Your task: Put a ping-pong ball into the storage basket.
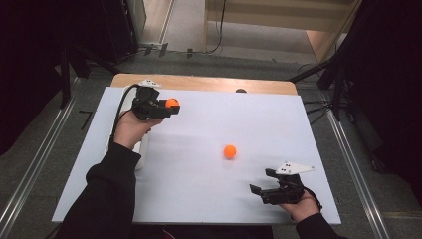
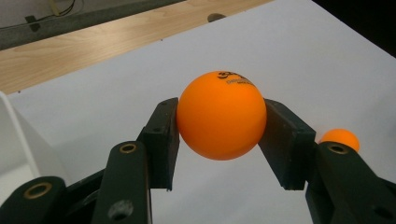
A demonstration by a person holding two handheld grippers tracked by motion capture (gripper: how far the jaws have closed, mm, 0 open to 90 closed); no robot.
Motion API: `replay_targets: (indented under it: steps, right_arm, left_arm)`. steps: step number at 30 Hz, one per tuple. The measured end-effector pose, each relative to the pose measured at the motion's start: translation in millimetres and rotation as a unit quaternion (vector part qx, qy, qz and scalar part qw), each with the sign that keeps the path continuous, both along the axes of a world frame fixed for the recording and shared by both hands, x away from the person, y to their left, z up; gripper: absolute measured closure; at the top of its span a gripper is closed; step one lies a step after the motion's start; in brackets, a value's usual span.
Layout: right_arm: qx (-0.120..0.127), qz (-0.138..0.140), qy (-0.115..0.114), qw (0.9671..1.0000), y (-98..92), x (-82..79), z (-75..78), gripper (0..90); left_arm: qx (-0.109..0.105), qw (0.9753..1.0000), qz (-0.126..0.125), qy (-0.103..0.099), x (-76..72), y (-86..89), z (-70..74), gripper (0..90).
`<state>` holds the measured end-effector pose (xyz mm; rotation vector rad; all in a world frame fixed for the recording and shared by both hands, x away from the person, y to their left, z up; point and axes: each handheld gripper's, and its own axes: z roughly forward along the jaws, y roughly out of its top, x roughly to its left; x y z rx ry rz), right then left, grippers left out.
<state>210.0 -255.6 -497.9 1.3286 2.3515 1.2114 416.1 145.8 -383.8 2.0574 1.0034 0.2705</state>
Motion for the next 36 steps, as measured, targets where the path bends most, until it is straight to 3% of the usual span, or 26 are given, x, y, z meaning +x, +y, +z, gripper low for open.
replay_targets:
  steps: [10,13,36]
  right_arm:
    - [-0.001,0.0,0.001,1.0,0.2,0.1,0.0,11.6]
    - [0.0,0.0,0.0,1.0,0.0,0.0,-0.1,11.6]
    - [0.001,0.0,0.004,1.0,0.5,-0.3,0.1,11.6]
  left_arm:
    - [0.009,0.9999,0.012,0.0,3.1,7.3,-0.4,50.0]
    - [-0.005,0.9999,0.006,0.01,5.3,12.3,-0.3,50.0]
    - [-0.003,0.9989,0.048,0.004,11.5,38.9,1.3,50.0]
